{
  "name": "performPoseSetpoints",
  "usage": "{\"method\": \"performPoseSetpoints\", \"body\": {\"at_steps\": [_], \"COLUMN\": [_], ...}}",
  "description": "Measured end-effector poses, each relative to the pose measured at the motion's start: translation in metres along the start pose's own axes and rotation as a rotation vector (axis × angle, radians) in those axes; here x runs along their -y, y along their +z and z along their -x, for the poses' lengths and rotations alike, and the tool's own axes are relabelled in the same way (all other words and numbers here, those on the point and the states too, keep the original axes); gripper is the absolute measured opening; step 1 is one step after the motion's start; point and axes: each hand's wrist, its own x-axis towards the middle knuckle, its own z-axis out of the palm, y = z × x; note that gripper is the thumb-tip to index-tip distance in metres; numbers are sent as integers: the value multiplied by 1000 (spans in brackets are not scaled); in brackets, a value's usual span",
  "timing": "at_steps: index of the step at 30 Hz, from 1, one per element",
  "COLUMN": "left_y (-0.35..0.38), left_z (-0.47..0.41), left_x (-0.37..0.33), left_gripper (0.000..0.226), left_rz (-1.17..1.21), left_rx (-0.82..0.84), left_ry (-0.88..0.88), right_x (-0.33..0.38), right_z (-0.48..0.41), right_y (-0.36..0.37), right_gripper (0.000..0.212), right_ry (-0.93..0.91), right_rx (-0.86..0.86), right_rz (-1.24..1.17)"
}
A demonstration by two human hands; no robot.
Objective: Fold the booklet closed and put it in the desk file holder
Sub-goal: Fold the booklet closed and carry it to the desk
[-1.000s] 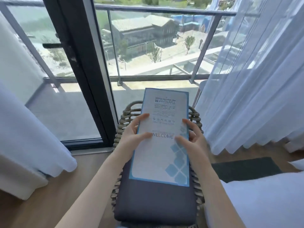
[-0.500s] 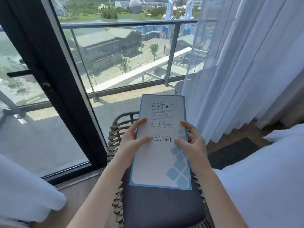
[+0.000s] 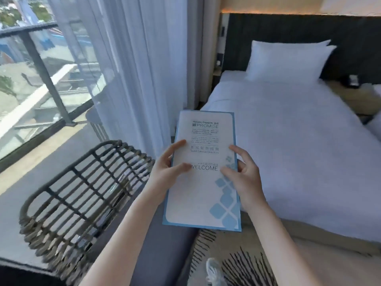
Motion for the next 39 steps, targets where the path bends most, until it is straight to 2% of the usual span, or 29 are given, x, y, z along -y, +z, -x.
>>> {"method": "performPoseSetpoints", "body": {"at_steps": [7, 13, 22, 29, 39], "left_y": [112, 208, 413, 560, 707], "left_z": [-22, -56, -104, -93, -65], "left_x": [8, 17, 32, 48, 76], "left_gripper": [59, 55, 56, 55, 56], "left_rz": [-112, -76, -51, -70, -120], "left_rx": [291, 517, 844, 1129, 1405], "left_ry": [-43, -84, -127, -167, -230], "right_x": [10, 17, 50, 65, 69], "right_z": [39, 39, 32, 69, 103], "right_y": [-100, -174, -327, -426, -511], "right_gripper": [57, 55, 56, 55, 56], "right_ry": [-22, -41, -119, -115, -97], "right_rx": [-325, -554, -905, -1186, -1551], "right_rz": [-7, -24, -58, -46, -58]}}
